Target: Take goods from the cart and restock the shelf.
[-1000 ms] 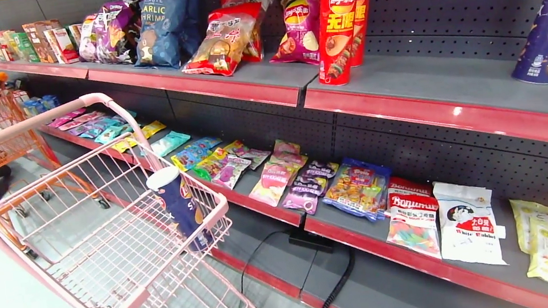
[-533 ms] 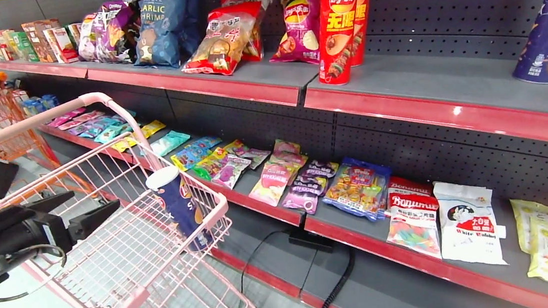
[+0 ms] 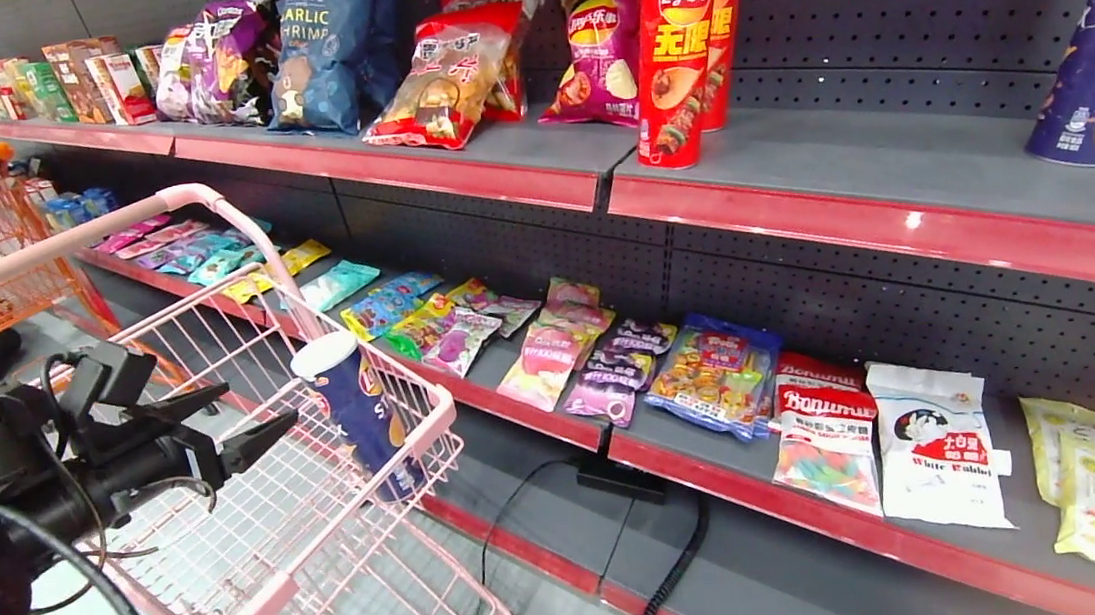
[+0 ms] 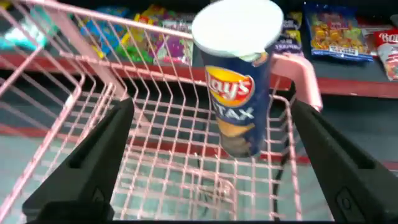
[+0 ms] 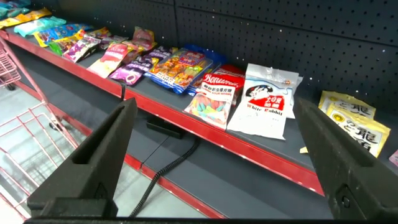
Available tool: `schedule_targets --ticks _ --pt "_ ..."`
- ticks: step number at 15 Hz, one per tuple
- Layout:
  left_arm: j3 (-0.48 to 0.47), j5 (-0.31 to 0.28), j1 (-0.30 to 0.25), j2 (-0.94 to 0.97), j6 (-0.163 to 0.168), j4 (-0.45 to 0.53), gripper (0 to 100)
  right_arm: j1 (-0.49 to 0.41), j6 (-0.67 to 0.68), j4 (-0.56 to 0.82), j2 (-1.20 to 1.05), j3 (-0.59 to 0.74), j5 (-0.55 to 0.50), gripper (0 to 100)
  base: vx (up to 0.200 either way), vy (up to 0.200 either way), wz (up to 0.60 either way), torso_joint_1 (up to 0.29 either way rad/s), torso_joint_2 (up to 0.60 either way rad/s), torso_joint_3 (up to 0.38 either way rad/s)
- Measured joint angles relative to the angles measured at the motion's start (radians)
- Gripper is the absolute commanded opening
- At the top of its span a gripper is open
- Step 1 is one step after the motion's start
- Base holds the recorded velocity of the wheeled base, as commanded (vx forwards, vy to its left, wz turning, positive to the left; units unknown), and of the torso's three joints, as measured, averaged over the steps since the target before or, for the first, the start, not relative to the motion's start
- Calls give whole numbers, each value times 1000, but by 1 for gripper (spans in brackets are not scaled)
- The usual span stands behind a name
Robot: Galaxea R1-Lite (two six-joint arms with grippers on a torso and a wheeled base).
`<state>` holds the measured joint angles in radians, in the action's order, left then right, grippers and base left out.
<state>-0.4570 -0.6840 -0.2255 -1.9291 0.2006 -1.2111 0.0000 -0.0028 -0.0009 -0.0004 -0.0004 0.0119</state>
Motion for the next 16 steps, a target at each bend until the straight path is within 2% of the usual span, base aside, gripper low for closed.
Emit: schedule_targets --ticks 1,3,9,10,12,13,16 --pt "-18 -8 5 -51 1 -56 100 0 0 0 0 0 0 100 0 0 0 0 0 0" --pt "-42 -14 42 -126 -7 -88 100 0 0 0 0 0 0 100 0 0 0 0 0 0" --pt "-154 -13 106 -235 -19 -89 100 0 -6 0 0 0 -1 100 0 0 0 0 0 0" --pt "-173 -4 119 -246 -30 -89 100 0 -7 0 0 0 -1 100 0 0 0 0 0 0" --pt "-209 42 160 -261 -82 -89 100 0 -7 0 0 0 -2 100 0 0 0 0 0 0" --pt "-222 49 172 -266 -94 -89 100 0 -7 0 0 0 -2 100 0 0 0 0 0 0" --pt "-250 77 203 -287 -100 -89 100 0 -8 0 0 0 -1 100 0 0 0 0 0 0"
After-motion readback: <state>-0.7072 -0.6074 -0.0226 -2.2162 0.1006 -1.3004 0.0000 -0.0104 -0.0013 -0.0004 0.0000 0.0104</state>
